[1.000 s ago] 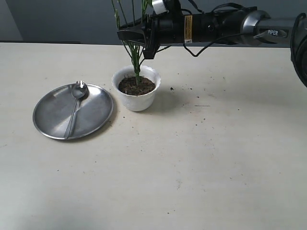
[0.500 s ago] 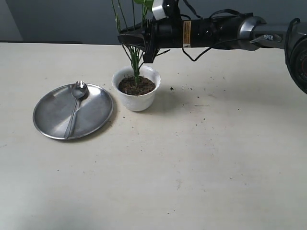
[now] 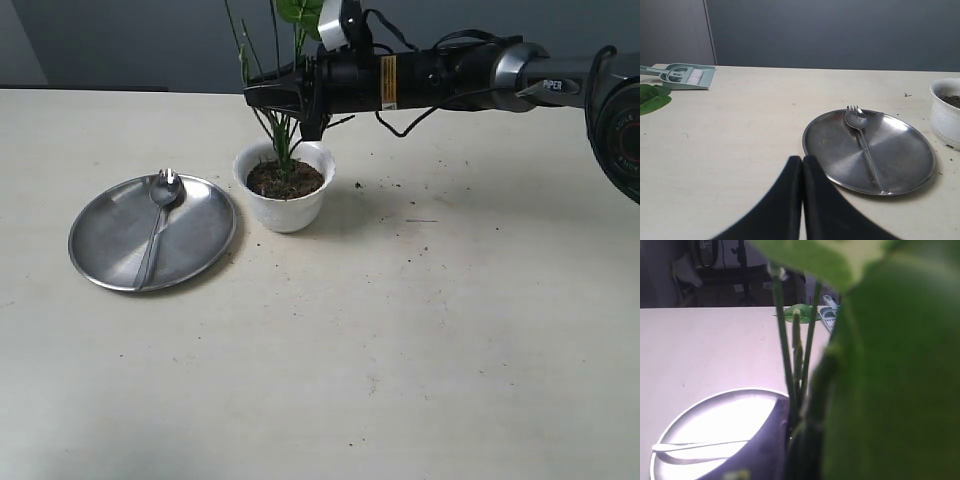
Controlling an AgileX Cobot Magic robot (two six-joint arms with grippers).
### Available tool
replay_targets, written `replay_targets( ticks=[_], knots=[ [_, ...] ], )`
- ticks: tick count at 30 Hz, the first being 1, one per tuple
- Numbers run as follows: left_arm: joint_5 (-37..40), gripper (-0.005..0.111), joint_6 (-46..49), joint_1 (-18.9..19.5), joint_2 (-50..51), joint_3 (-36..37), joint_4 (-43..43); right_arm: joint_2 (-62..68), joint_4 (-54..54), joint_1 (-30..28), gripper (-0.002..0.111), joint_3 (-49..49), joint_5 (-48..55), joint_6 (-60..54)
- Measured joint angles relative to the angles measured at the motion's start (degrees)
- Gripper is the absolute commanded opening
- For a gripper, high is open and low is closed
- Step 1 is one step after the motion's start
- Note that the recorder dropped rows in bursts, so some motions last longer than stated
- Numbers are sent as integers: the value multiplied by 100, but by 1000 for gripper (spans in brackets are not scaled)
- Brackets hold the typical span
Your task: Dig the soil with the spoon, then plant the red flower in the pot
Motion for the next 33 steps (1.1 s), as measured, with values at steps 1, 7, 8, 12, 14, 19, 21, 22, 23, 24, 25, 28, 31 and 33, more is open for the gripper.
replay_targets(
  ticks=[1,7,8,12,14,19,21,22,23,24,25,28,31,33],
  knots=[
    [0,0,0,0,0,0,0,0,-52,0,-1,-9,-14,50],
    [0,0,0,0,0,0,0,9,-297,0,-1,-10,-108,295],
    [0,0,0,0,0,0,0,13,-311,0,-1,-10,-108,311],
    [0,0,0,0,0,0,0,6,-355,-12,-1,-20,-108,447],
    [0,0,0,0,0,0,0,6,-361,-26,-1,-20,-108,478],
    [0,0,0,0,0,0,0,6,-406,-110,-1,3,-108,658],
    [0,0,0,0,0,0,0,6,-371,-110,-1,33,-108,658],
    [0,0,0,0,0,0,0,6,-362,-110,-1,43,-108,658],
    [0,0,0,0,0,0,0,6,-348,-110,-1,53,-123,658],
    [0,0,0,0,0,0,0,6,-348,-110,-1,56,-126,658],
    [0,0,0,0,0,0,0,-1,-348,-110,-1,56,-146,658],
    [0,0,0,0,0,0,0,-1,-377,-110,-1,56,-188,658],
    [0,0,0,0,0,0,0,-1,-425,-110,-1,56,-199,658],
    [0,0,0,0,0,0,0,-1,-434,-110,-1,56,-222,645]
  ],
)
